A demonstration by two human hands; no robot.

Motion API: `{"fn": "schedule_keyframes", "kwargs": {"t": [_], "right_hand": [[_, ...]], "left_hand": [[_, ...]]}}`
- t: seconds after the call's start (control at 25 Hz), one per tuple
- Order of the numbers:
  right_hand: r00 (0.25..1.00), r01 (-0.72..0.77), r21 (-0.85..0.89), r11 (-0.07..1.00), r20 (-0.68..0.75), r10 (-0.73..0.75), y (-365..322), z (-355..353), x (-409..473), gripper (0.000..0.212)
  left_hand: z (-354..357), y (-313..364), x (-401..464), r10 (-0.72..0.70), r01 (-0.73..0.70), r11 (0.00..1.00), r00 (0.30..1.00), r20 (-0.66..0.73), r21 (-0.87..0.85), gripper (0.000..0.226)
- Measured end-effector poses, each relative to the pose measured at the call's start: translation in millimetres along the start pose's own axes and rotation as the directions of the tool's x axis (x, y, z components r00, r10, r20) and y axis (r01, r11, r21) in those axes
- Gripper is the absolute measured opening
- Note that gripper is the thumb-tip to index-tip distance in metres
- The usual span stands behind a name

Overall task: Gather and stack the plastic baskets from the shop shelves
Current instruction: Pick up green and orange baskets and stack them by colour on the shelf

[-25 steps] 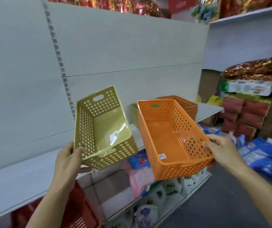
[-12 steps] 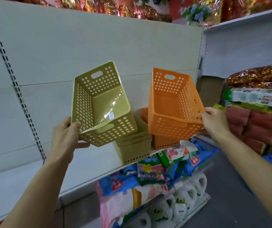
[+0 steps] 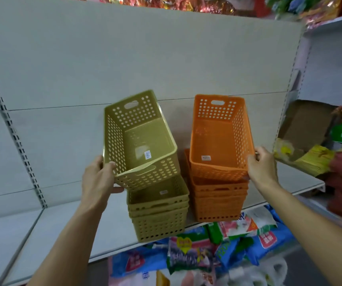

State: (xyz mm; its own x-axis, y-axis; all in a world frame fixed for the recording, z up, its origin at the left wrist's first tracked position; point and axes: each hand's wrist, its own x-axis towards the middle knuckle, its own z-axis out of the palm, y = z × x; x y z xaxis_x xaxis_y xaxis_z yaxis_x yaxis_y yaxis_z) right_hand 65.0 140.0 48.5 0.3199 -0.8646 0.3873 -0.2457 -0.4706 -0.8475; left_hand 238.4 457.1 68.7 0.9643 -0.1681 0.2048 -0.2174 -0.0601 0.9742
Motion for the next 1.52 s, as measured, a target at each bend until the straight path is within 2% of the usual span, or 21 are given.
{"fn": "schedule_keyframes", "kwargs": {"t": [0.2,0.32,0.52,0.64,0.72,0.76,0.8,0.88,0.96,1.04,1.16,1.32,1.44,1.52], "right_hand": [[0.992,-0.078,-0.126,0.989,0.091,0.09,14.2,8.4,31.9,0.019],[0.985,-0.097,-0.12,0.988,0.132,0.113,25.8,8.8,47.0,0.02],[0.976,0.003,-0.143,0.99,0.218,0.028,39.3,8.3,43.4,0.02],[0.968,0.021,-0.186,0.982,0.251,0.027,39.8,9.8,39.3,0.019],[0.944,0.05,-0.256,0.965,0.328,0.038,41.7,7.2,33.6,0.038],[0.93,0.112,-0.278,0.954,0.368,-0.002,43.3,5.5,28.0,0.049],[0.914,0.202,-0.292,0.935,0.399,-0.072,43.1,3.2,20.1,0.054],[0.849,0.42,-0.312,0.852,0.468,-0.247,43.1,2.0,2.4,0.052],[0.769,0.559,-0.354,0.75,0.559,-0.31,43.8,1.7,-11.4,0.047],[0.74,0.593,-0.394,0.703,0.61,-0.283,43.1,0.9,-18.8,0.046],[0.739,0.598,-0.444,0.668,0.627,-0.245,34.6,-1.6,-27.9,0.051],[0.731,0.625,-0.539,0.564,0.658,-0.181,23.1,-0.1,-43.5,0.06],[0.735,0.647,-0.533,0.545,0.626,-0.261,16.0,-1.2,-30.9,0.039],[0.714,0.646,-0.419,0.638,0.629,-0.309,8.8,-2.9,-17.5,0.025]], "left_hand": [[19.9,-6.4,-10.1,-0.029,0.035,0.992,0.998,-0.051,0.12,0.02],[29.6,-6.8,-20.5,-0.03,0.04,0.986,0.998,-0.061,0.165,0.022],[39.0,-8.9,-30.6,-0.01,0.031,0.978,0.995,-0.101,0.207,0.023],[39.4,-16.6,-32.6,-0.019,0.042,0.98,0.993,-0.12,0.194,0.021],[37.7,-24.3,-29.8,0.005,0.023,0.962,0.995,-0.102,0.271,0.029],[37.0,-28.7,-29.2,0.031,0.006,0.92,0.996,-0.089,0.392,0.041],[37.3,-31.7,-30.1,0.088,-0.03,0.834,0.993,-0.08,0.551,0.052],[44.8,-40.3,-38.7,0.254,-0.191,0.589,0.966,0.045,0.785,0.059],[59.7,-43.4,-56.2,0.272,-0.378,0.434,0.92,0.281,0.818,0.061],[67.2,-50.0,-66.6,0.211,-0.443,0.369,0.896,0.391,0.817,0.069],[71.8,-57.0,-63.1,0.217,-0.402,0.388,0.915,0.341,0.829,0.07],[71.1,-56.9,-82.7,0.152,-0.322,0.435,0.947,0.284,0.841,0.052],[42.2,-64.9,-118.0,0.166,-0.337,0.52,0.941,0.294,0.785,0.059],[16.5,-70.6,-131.1,0.178,-0.323,0.586,0.946,0.271,0.744,0.061]]}}
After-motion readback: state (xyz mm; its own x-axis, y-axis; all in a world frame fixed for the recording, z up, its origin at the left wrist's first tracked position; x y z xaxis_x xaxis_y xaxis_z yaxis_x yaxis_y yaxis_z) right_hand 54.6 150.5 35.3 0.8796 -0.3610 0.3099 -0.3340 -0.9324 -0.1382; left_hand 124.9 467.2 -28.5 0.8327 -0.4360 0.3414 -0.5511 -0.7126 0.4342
